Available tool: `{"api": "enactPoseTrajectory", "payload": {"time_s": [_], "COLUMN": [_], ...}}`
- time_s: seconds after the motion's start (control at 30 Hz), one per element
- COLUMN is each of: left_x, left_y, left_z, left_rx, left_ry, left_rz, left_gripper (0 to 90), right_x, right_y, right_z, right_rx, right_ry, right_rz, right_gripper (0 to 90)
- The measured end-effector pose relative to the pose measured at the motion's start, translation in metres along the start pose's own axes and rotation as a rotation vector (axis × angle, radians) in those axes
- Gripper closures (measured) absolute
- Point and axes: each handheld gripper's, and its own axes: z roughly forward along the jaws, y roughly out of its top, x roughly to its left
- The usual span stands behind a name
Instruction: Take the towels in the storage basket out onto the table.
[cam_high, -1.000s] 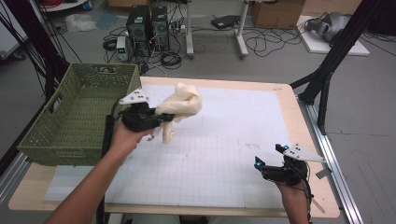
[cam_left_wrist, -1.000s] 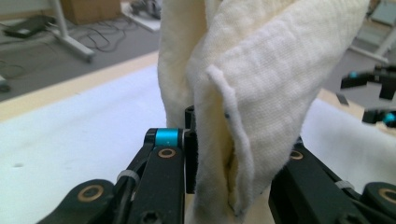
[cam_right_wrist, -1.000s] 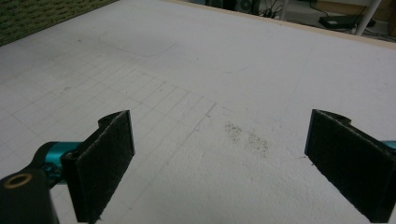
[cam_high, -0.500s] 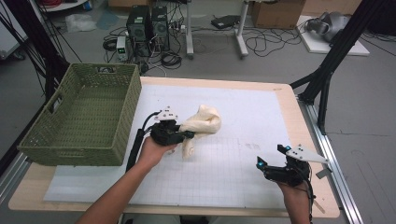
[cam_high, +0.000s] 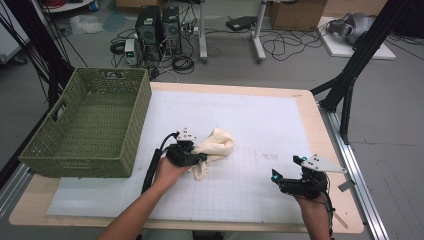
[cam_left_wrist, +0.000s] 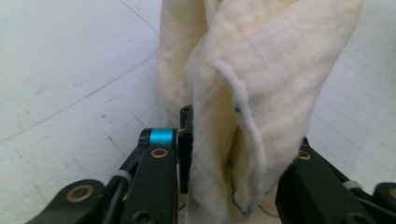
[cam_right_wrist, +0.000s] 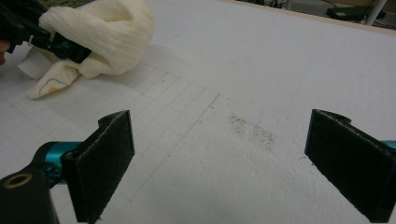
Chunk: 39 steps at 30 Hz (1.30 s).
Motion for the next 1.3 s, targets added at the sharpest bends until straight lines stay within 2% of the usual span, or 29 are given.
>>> {"api": "enactPoseTrajectory", "payload": {"time_s": [0.03,0.07,0.1,0.13,0.23,0.33,0.43,0.53,0.73,0.8,0.97,1.03,1.3], "left_x": [0.000,0.001,0.001,0.001,0.001,0.006,0.011,0.017,0.023,0.023,0.025,0.025,0.024], "left_y": [0.000,0.000,0.000,0.001,0.004,0.006,0.004,-0.002,-0.024,-0.029,-0.033,-0.035,-0.036], "left_z": [0.000,-0.001,-0.001,-0.003,-0.016,-0.033,-0.053,-0.070,-0.089,-0.093,-0.098,-0.099,-0.096], "left_rx": [-0.008,-0.015,-0.021,-0.029,-0.077,-0.144,-0.199,-0.240,-0.270,-0.279,-0.298,-0.300,-0.295], "left_ry": [0.003,0.000,-0.010,-0.013,0.013,0.005,0.034,0.042,0.064,0.080,0.080,0.073,0.074], "left_rz": [-0.011,-0.028,-0.043,-0.046,-0.025,-0.043,-0.026,-0.025,-0.013,-0.004,-0.016,0.003,0.008], "left_gripper": [64.7,56.6,40.4,40.4,25.1,25.2,19.1,19.0,19.1,18.6,18.2,18.2,19.0], "right_x": [0.000,-0.001,0.000,0.000,-0.001,-0.002,-0.002,-0.002,0.002,0.002,0.004,0.004,0.003], "right_y": [0.000,0.000,-0.001,-0.001,-0.002,-0.002,-0.002,-0.001,0.000,-0.001,-0.001,-0.001,-0.002], "right_z": [0.000,0.000,0.000,0.000,-0.001,-0.001,-0.001,0.000,0.004,0.007,0.009,0.009,0.010], "right_rx": [0.001,0.001,0.003,0.003,-0.006,-0.010,-0.018,-0.016,-0.004,0.010,0.014,0.015,0.035], "right_ry": [-0.001,-0.001,0.000,0.000,-0.002,-0.006,-0.015,-0.017,-0.014,-0.006,-0.005,-0.007,-0.019], "right_rz": [-0.002,-0.004,-0.001,-0.001,-0.004,-0.007,0.010,0.012,0.001,-0.001,-0.005,-0.008,-0.018], "right_gripper": [7.4,7.4,7.4,7.4,7.4,7.3,7.4,7.4,7.4,7.4,7.4,7.4,7.4]}}
